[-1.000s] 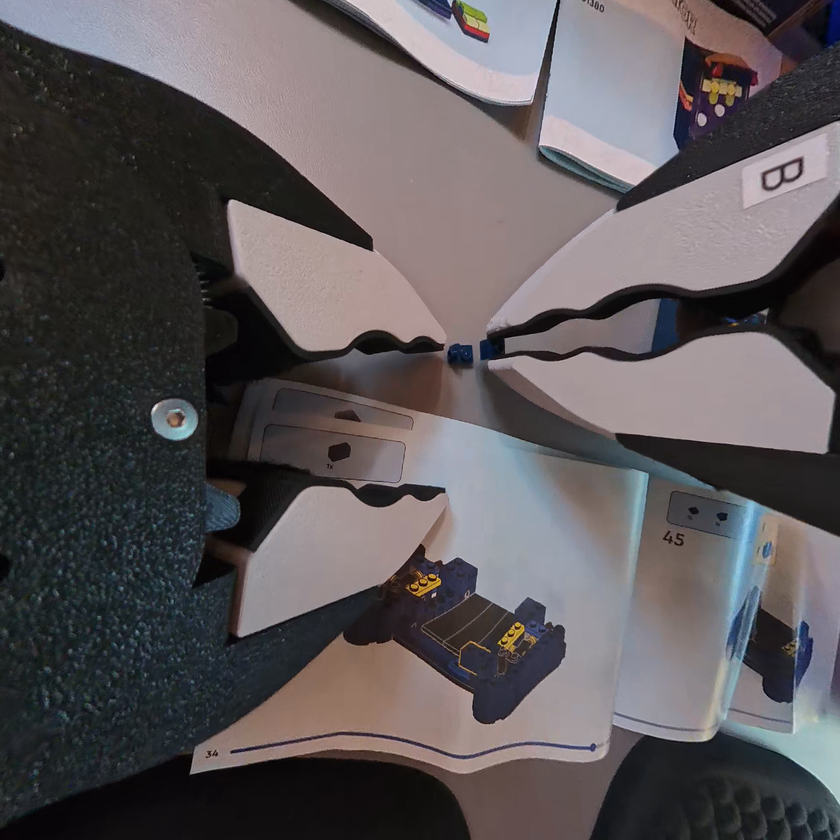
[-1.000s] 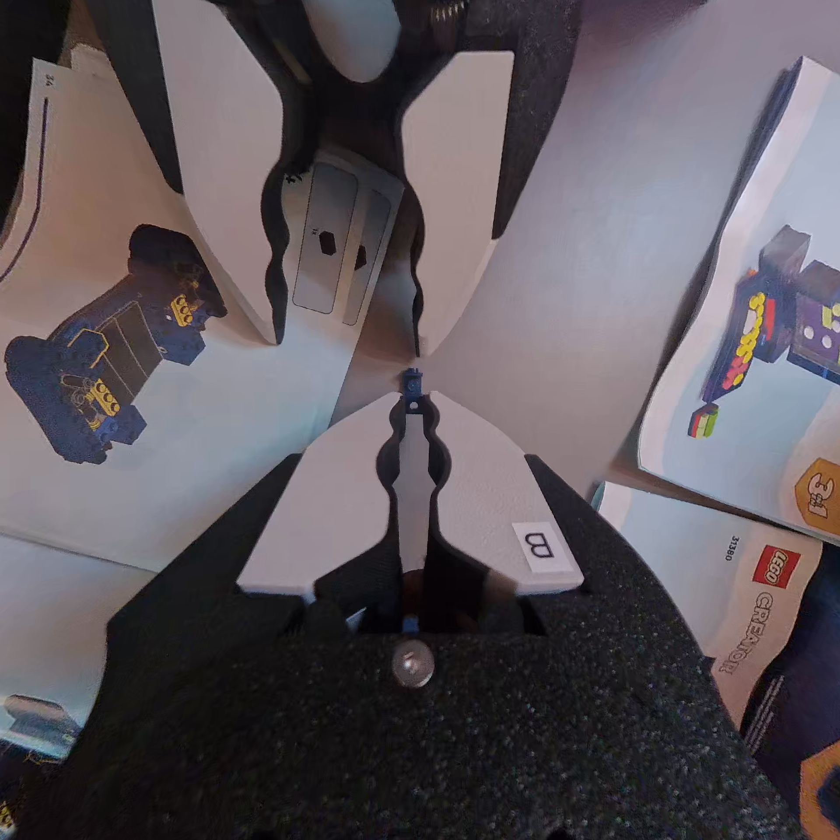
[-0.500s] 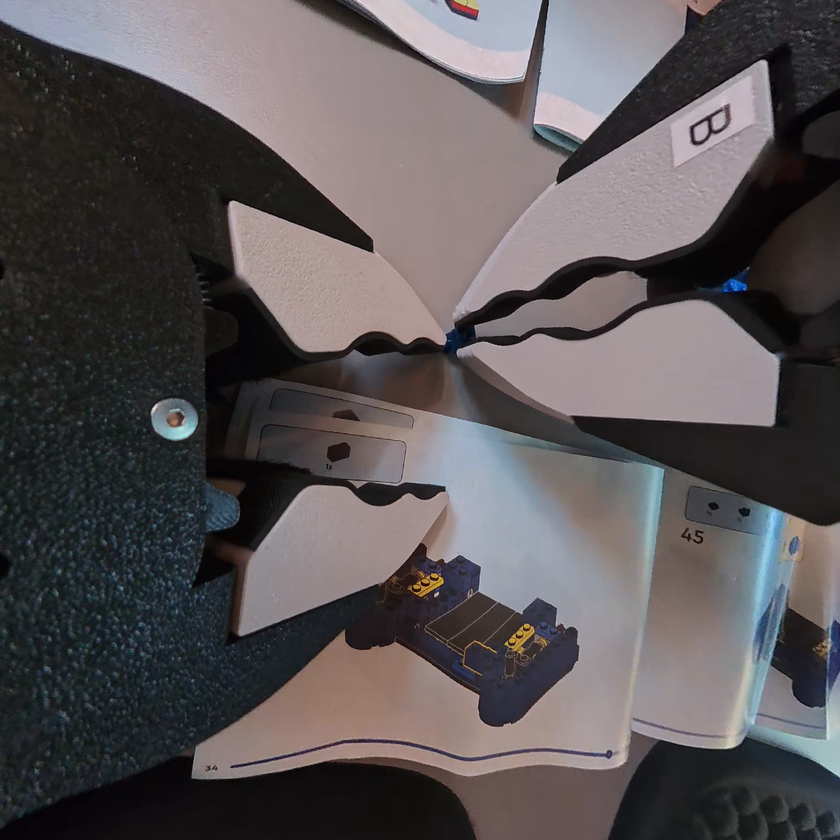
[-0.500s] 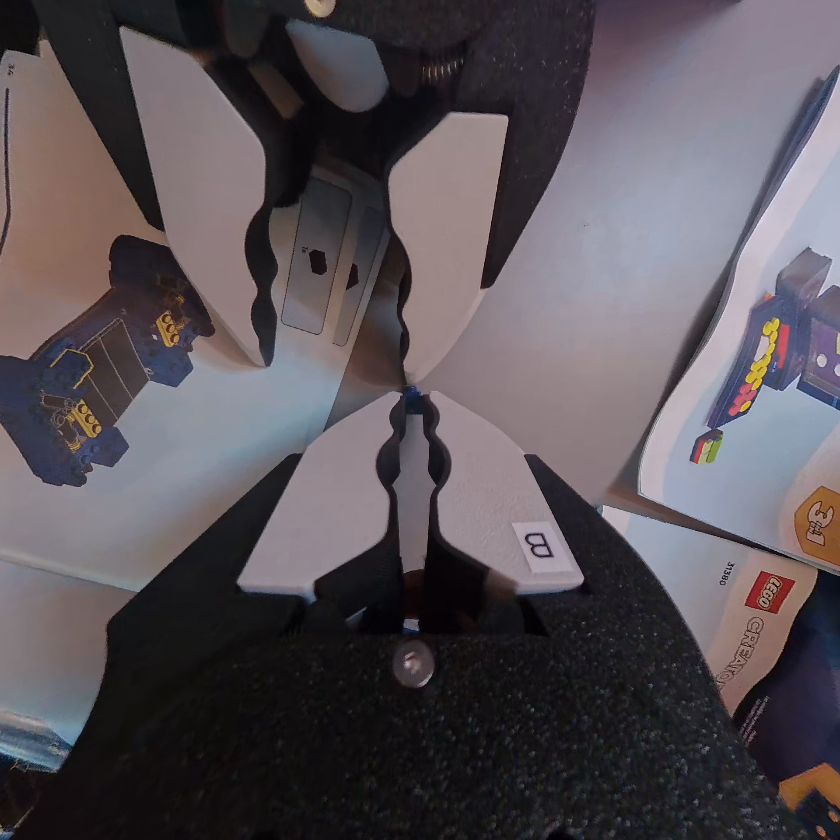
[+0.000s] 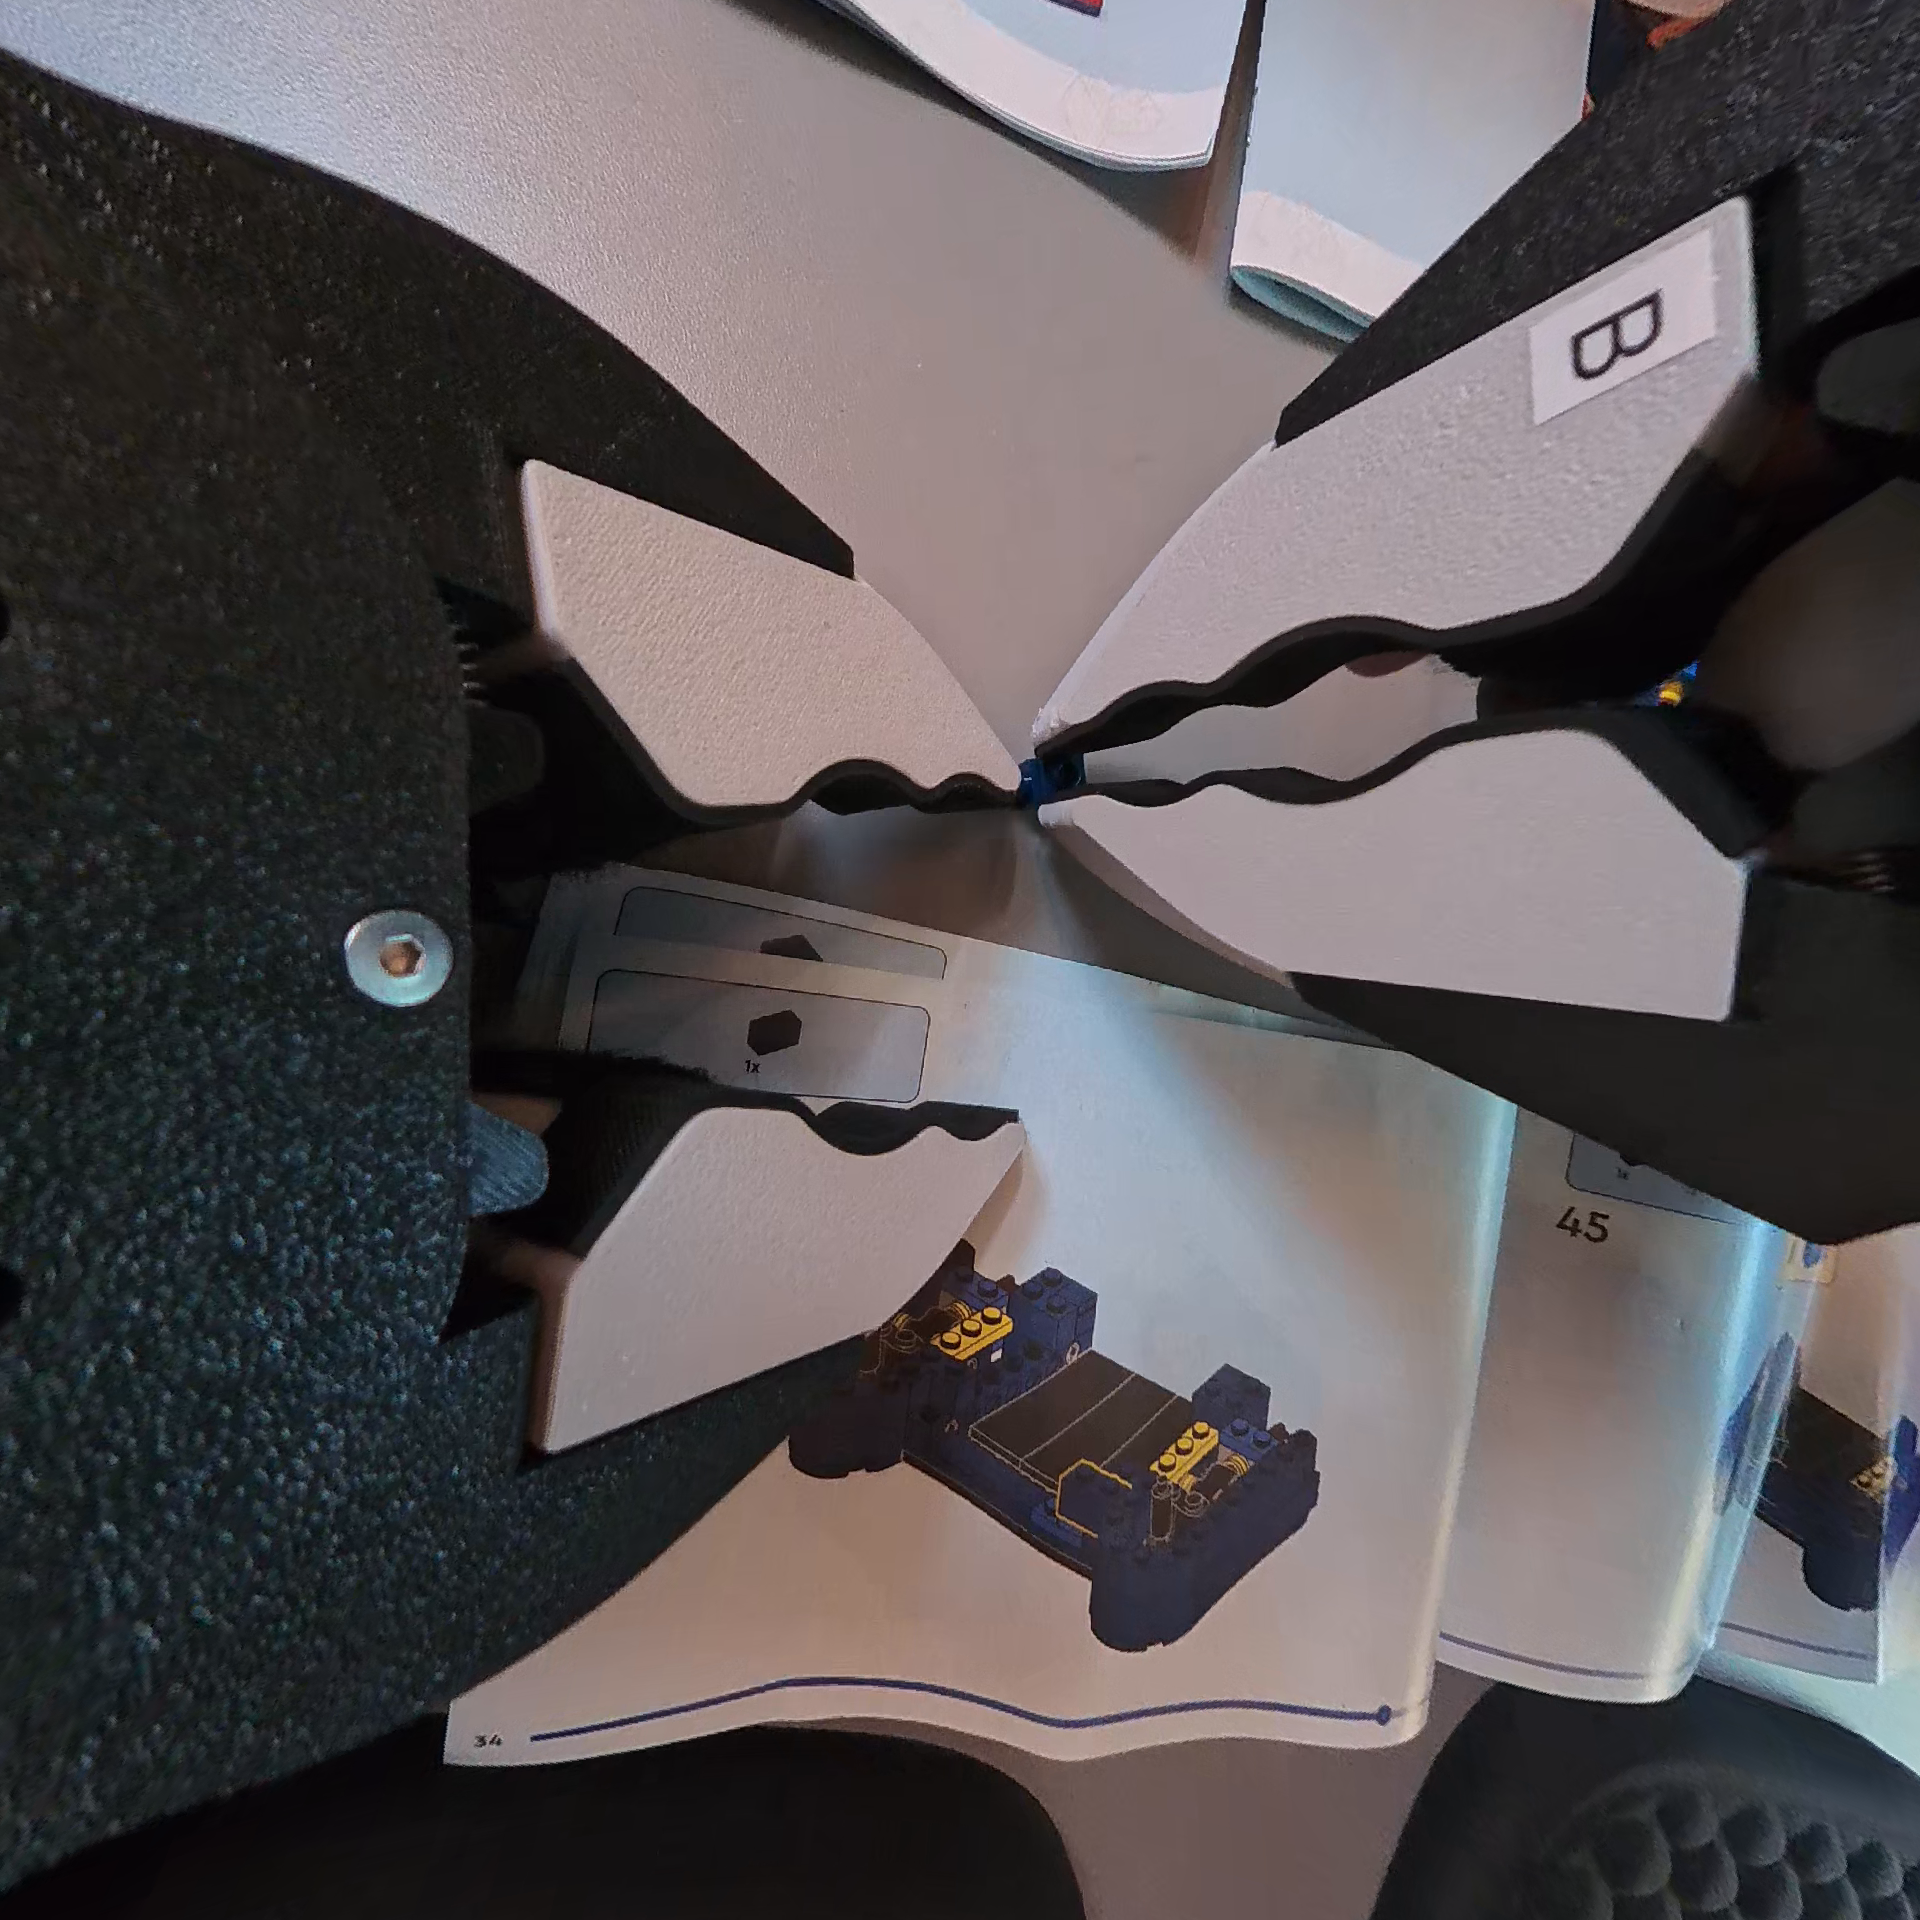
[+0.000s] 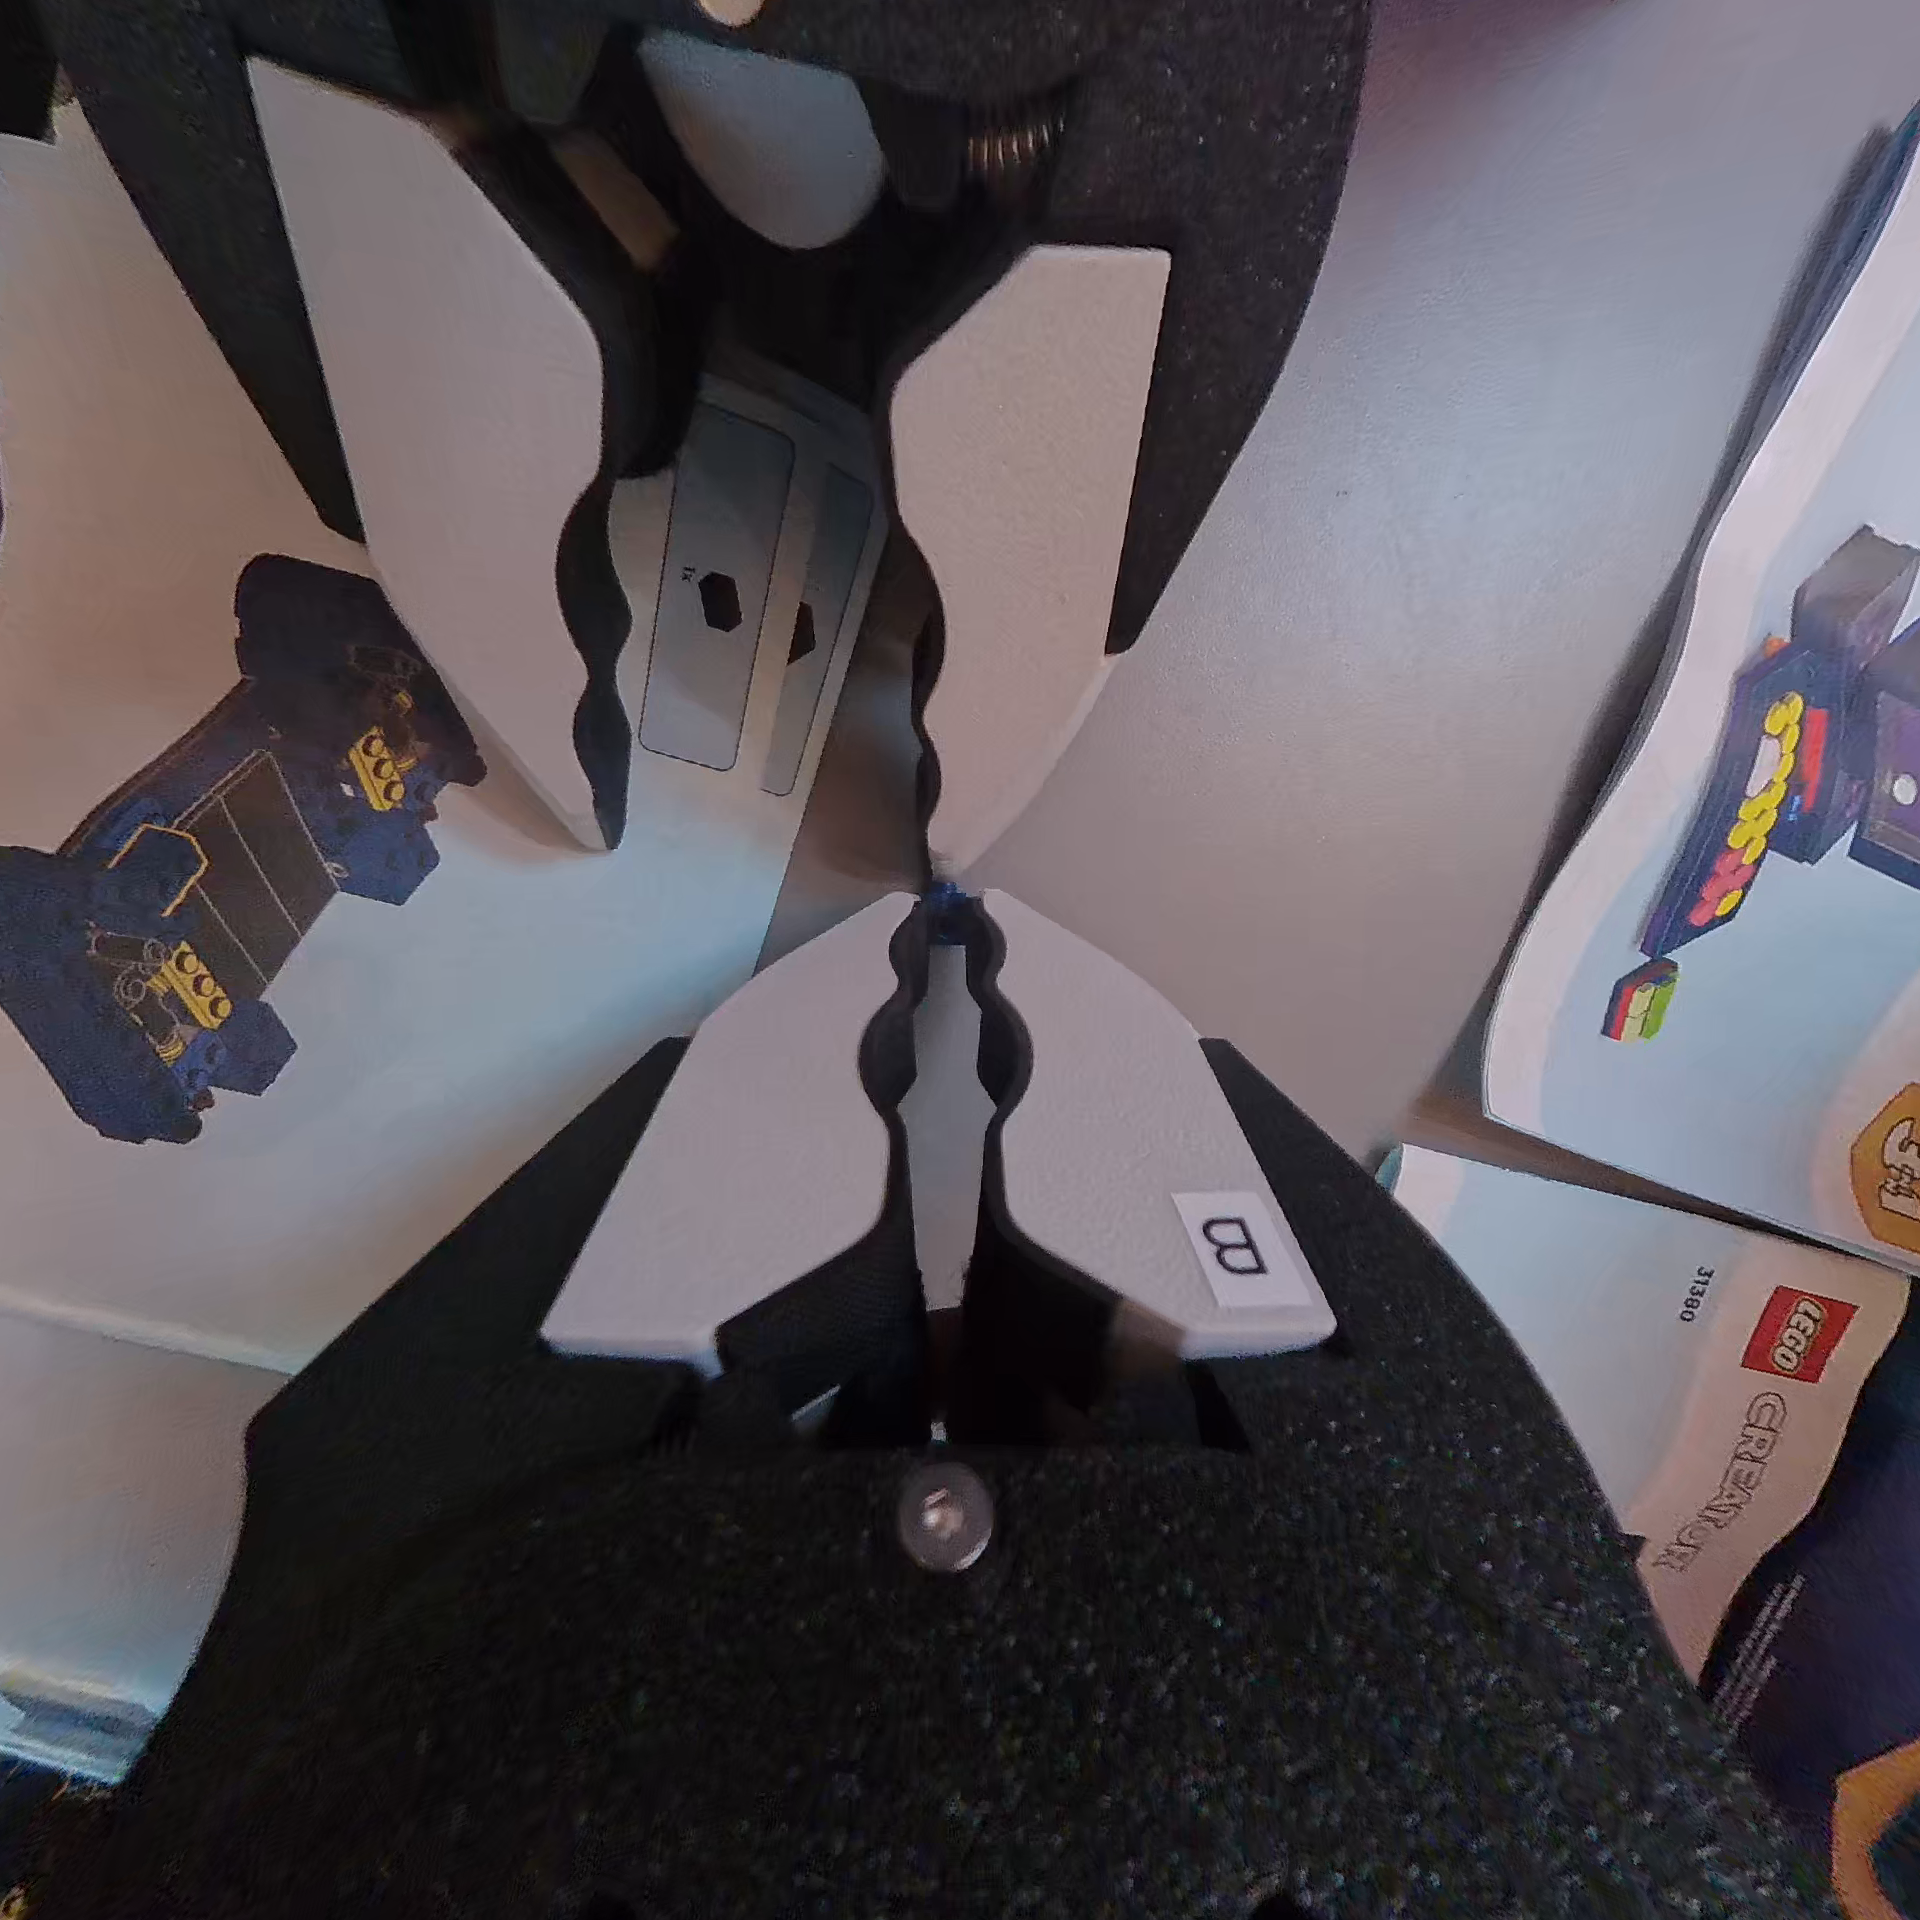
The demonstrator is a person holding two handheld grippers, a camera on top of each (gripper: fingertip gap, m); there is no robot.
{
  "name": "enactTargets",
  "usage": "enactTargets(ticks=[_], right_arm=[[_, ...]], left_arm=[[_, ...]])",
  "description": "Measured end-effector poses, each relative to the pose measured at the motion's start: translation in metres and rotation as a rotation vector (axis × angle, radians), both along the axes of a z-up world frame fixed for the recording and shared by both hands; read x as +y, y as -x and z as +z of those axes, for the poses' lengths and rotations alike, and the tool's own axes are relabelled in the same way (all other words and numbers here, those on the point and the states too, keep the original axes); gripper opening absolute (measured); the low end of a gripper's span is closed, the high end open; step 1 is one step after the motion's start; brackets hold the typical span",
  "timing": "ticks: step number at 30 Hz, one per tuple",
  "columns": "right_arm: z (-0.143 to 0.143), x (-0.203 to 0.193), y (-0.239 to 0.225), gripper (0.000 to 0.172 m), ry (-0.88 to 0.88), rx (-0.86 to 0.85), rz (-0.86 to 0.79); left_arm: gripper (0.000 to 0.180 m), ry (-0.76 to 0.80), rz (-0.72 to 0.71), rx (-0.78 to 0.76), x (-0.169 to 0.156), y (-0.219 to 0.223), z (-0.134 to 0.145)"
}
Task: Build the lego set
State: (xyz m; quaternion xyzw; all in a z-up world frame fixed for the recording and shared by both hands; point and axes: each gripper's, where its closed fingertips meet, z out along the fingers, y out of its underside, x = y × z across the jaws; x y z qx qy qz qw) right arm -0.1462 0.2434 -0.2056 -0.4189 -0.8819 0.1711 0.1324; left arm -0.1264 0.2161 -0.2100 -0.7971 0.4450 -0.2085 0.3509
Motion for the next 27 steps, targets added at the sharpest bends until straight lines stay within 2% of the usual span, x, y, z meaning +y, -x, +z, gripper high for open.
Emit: enactTargets(ticks=[7, 16, 19, 22, 27], right_arm=[[-0.001, 0.000, 0.000, 0.007, 0.014, -0.031, -0.030], [0.000, -0.001, 0.002, 0.007, -0.022, 0.016, -0.006], [0.003, -0.003, 0.006, 0.027, 0.055, 0.063, -0.035], [0.009, 0.001, 0.003, 0.039, 0.086, 0.082, -0.054], [0.017, 0.005, -0.005, 0.027, 0.184, 0.100, -0.110]], left_arm=[[0.053, -0.001, 0.000, 0.000, 0.000, 0.000, 0.000], [0.054, -0.004, 0.002, 0.002, 0.000, 0.000, 0.000], [0.055, -0.005, 0.007, 0.002, 0.001, 0.001, 0.000], [0.056, -0.005, 0.009, 0.001, 0.001, 0.001, 0.000], [0.055, -0.008, 0.004, 0.002, 0.000, 0.000, 0.000]])
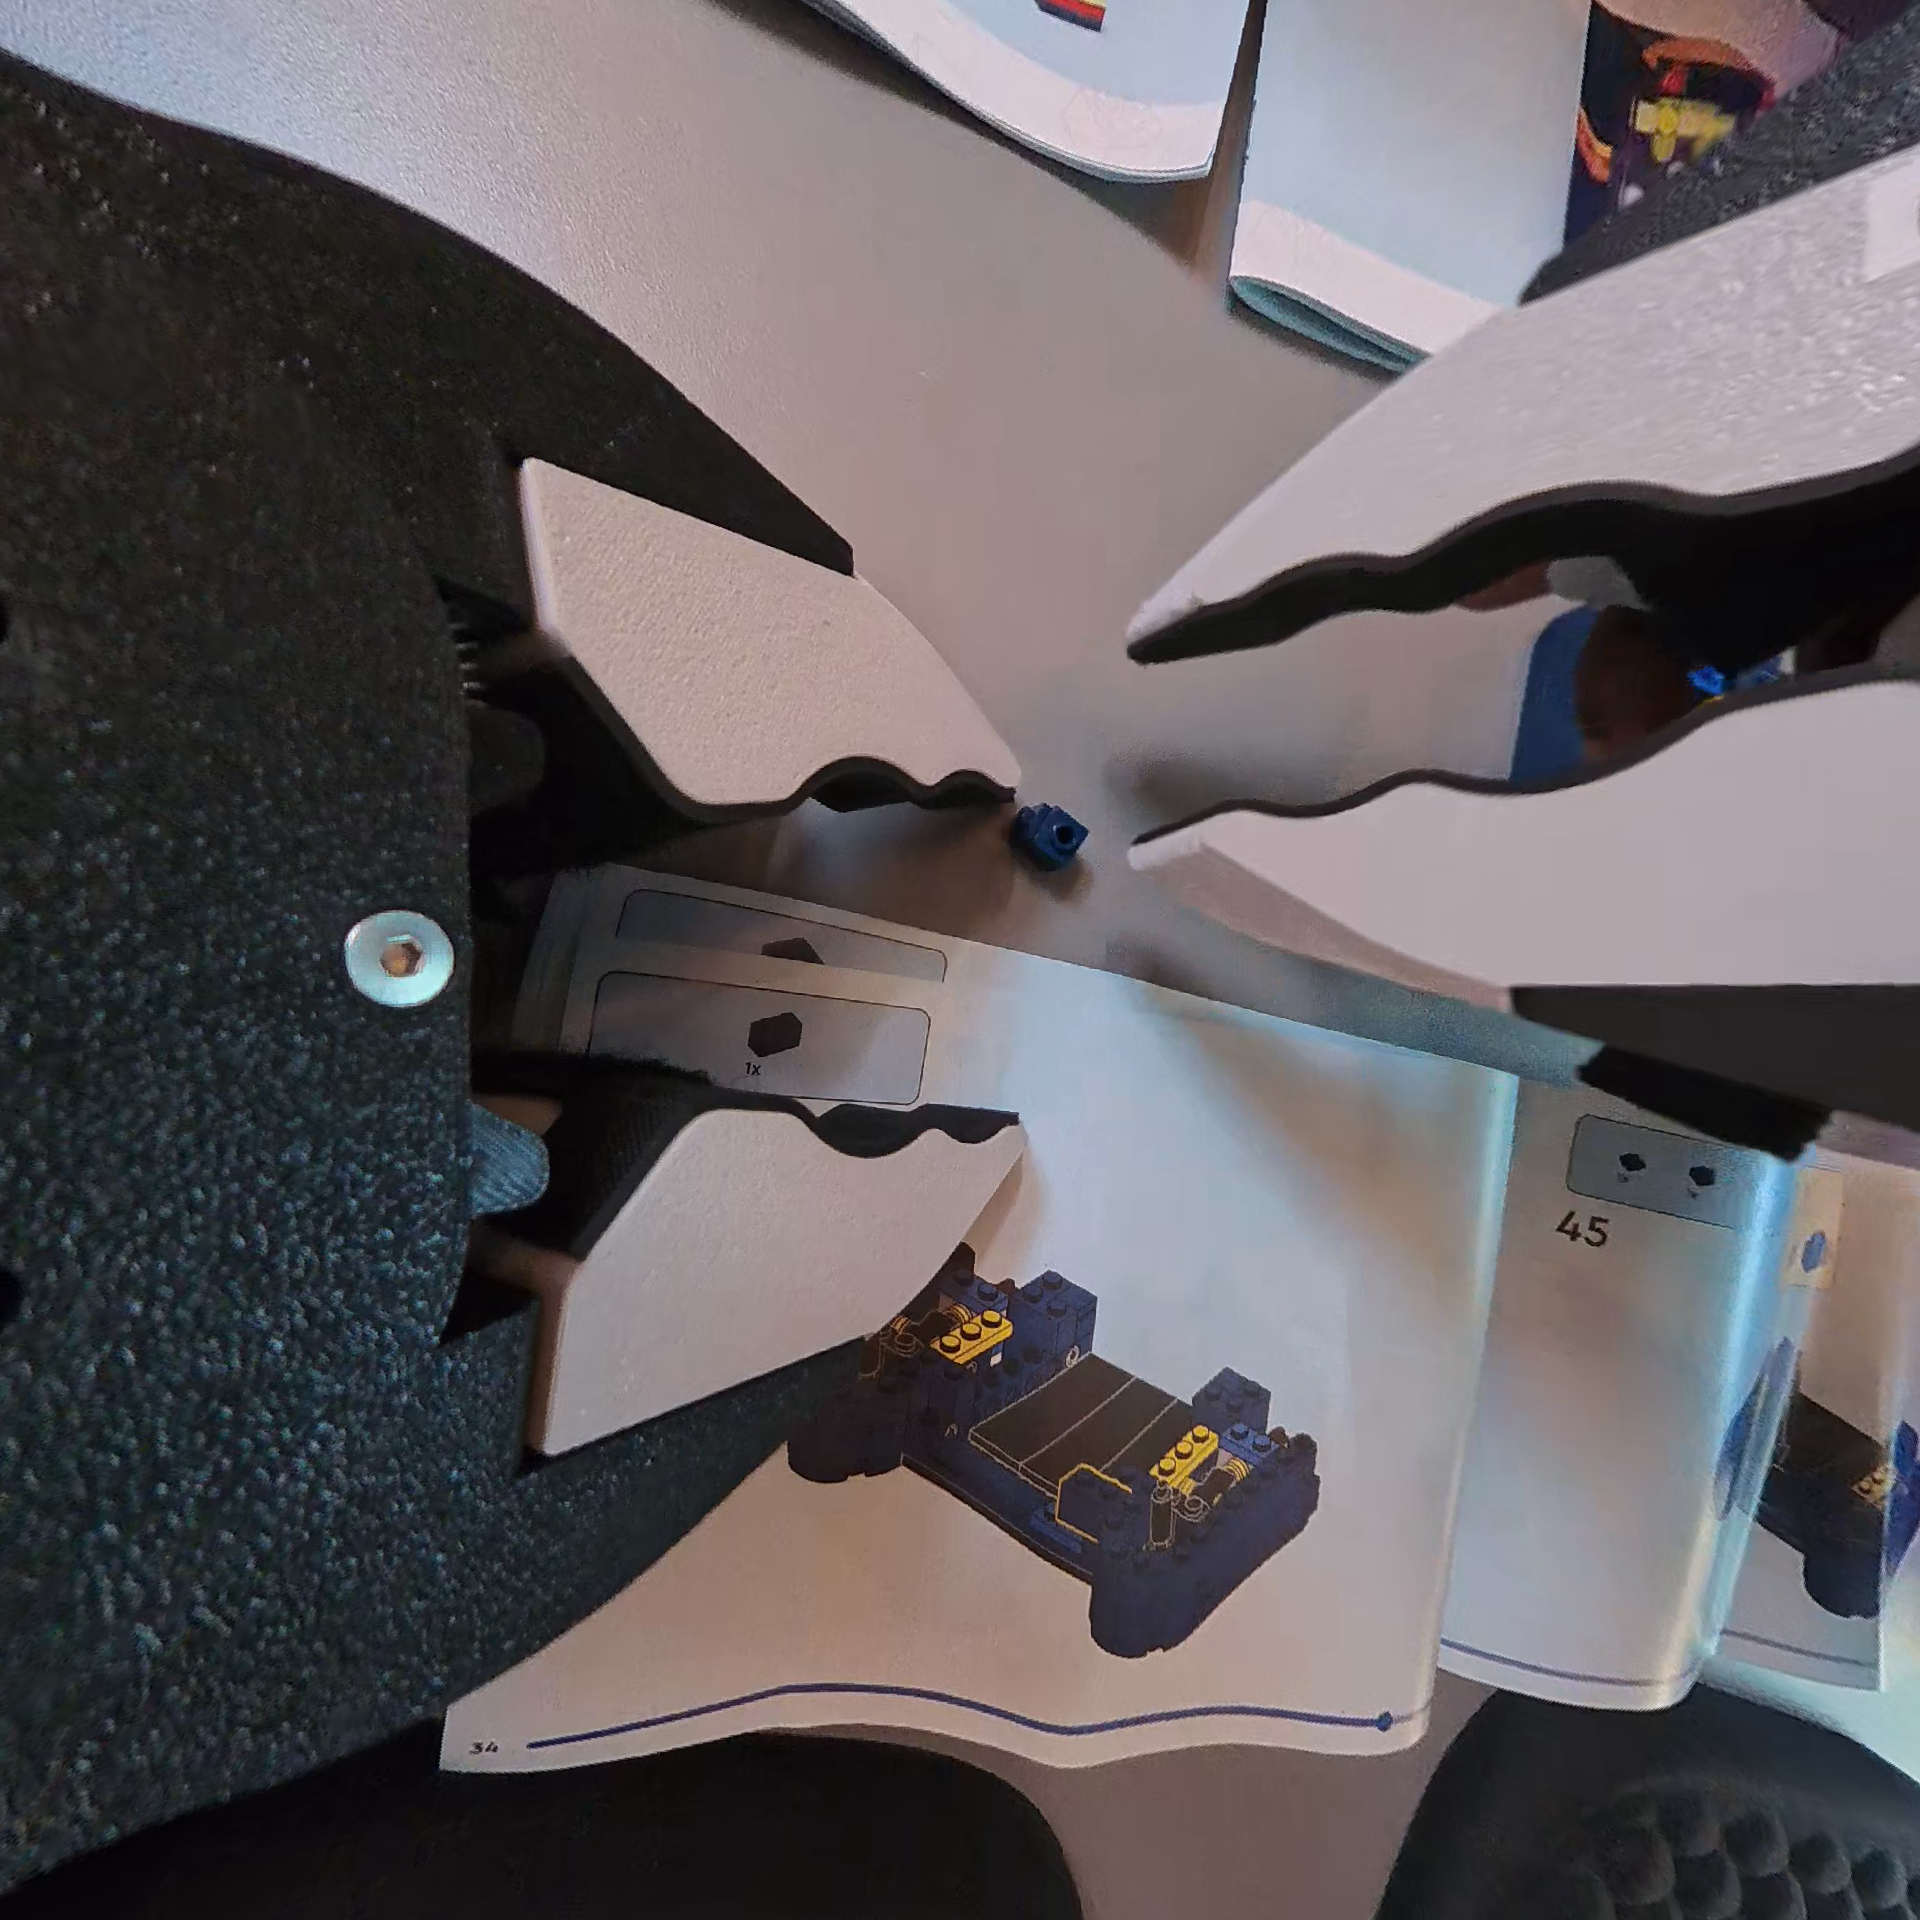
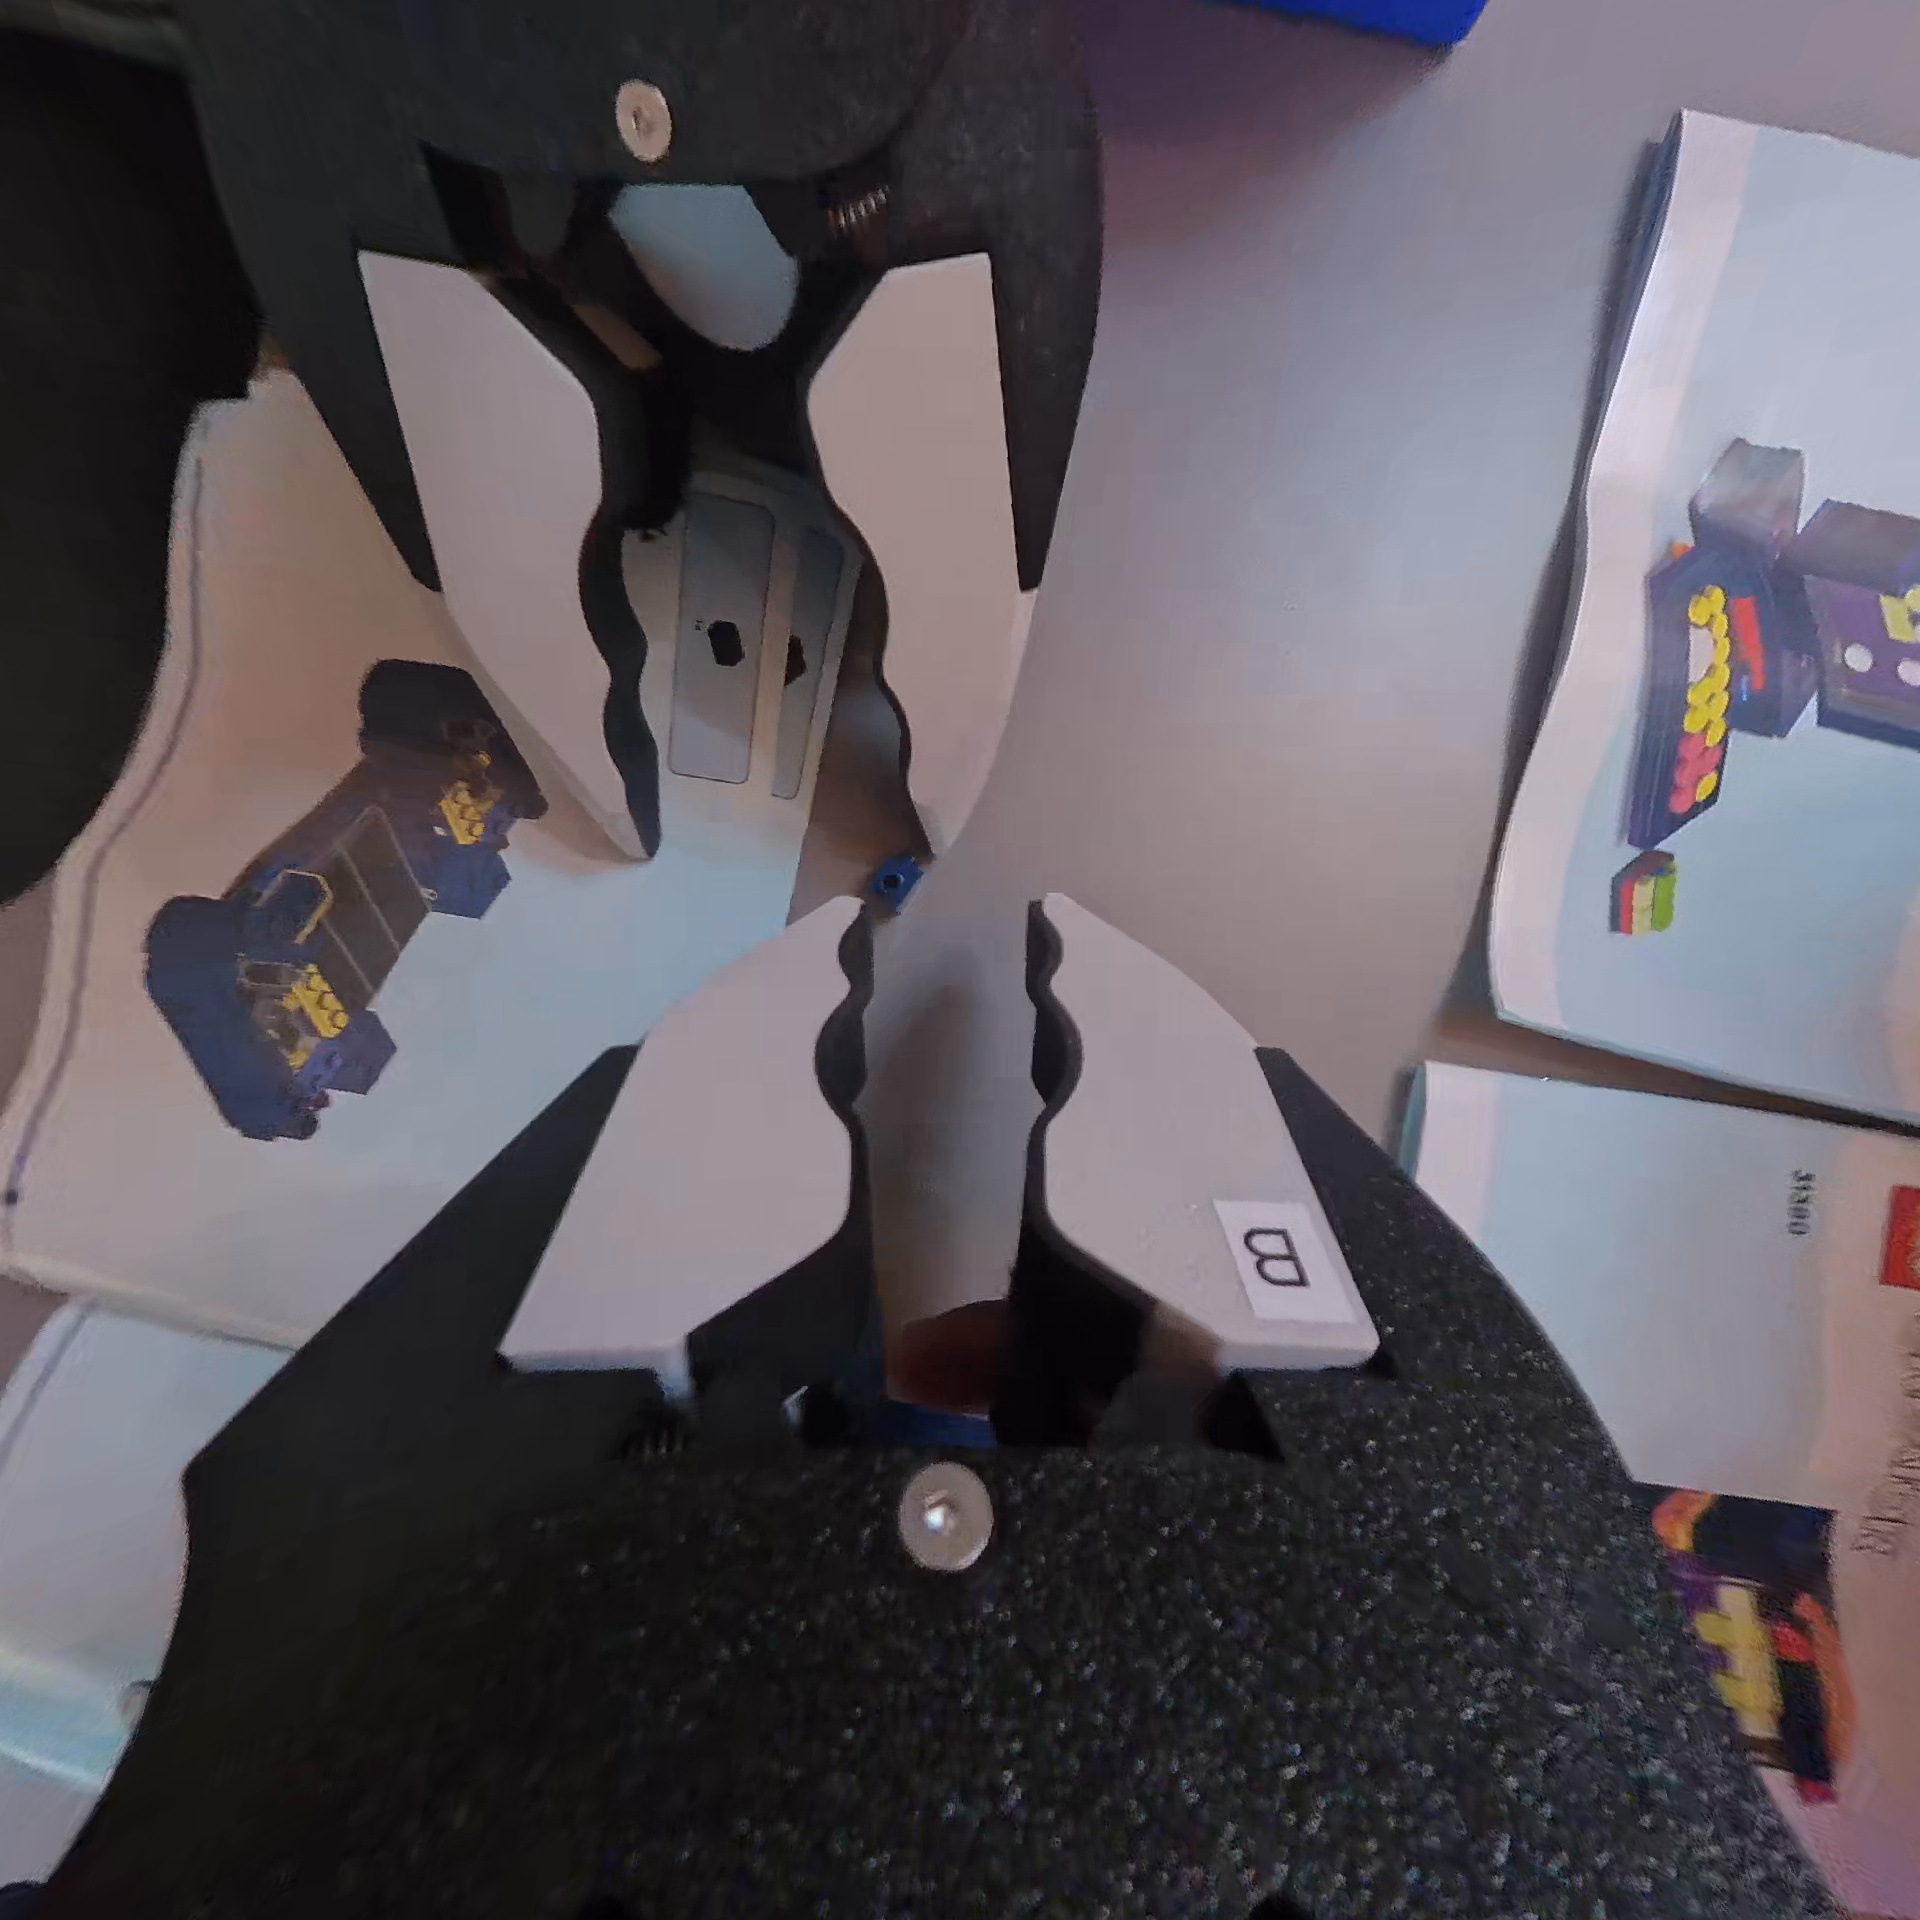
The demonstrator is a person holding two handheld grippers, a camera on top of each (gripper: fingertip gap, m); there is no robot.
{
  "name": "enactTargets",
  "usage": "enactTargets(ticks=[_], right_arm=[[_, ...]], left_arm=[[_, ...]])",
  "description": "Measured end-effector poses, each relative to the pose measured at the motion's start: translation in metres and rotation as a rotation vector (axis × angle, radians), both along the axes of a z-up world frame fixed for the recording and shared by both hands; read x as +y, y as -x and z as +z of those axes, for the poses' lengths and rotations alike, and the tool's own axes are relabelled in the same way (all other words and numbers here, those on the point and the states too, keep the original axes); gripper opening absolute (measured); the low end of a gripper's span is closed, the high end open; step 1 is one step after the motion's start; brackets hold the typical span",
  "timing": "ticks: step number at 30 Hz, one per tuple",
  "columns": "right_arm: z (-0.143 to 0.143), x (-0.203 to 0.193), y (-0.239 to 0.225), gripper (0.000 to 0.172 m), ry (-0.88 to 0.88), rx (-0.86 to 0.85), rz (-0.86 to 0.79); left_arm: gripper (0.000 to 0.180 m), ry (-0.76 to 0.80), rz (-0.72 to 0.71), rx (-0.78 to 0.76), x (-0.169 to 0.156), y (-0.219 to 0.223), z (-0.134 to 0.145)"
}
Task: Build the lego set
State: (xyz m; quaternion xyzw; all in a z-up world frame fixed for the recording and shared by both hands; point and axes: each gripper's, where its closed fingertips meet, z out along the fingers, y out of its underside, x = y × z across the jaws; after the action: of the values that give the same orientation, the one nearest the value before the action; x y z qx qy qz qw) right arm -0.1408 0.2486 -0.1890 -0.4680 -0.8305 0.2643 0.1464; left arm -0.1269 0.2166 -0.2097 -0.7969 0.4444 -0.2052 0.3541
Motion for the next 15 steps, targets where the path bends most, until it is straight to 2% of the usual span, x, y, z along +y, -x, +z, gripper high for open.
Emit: enactTargets(ticks=[3, 4, 15], right_arm=[[0.002, -0.004, -0.002, 0.002, 0.067, 0.020, -0.038], [0.001, -0.008, -0.003, 0.000, 0.077, 0.020, -0.033], [-0.011, -0.014, 0.004, 0.000, 0.022, 0.036, -0.030]], left_arm=[[0.054, 0.002, -0.002, -0.001, 0.000, 0.000, 0.000], [0.054, 0.004, -0.002, -0.001, 0.000, 0.000, 0.000], [0.051, -0.001, -0.016, 0.000, -0.002, -0.001, 0.000]])
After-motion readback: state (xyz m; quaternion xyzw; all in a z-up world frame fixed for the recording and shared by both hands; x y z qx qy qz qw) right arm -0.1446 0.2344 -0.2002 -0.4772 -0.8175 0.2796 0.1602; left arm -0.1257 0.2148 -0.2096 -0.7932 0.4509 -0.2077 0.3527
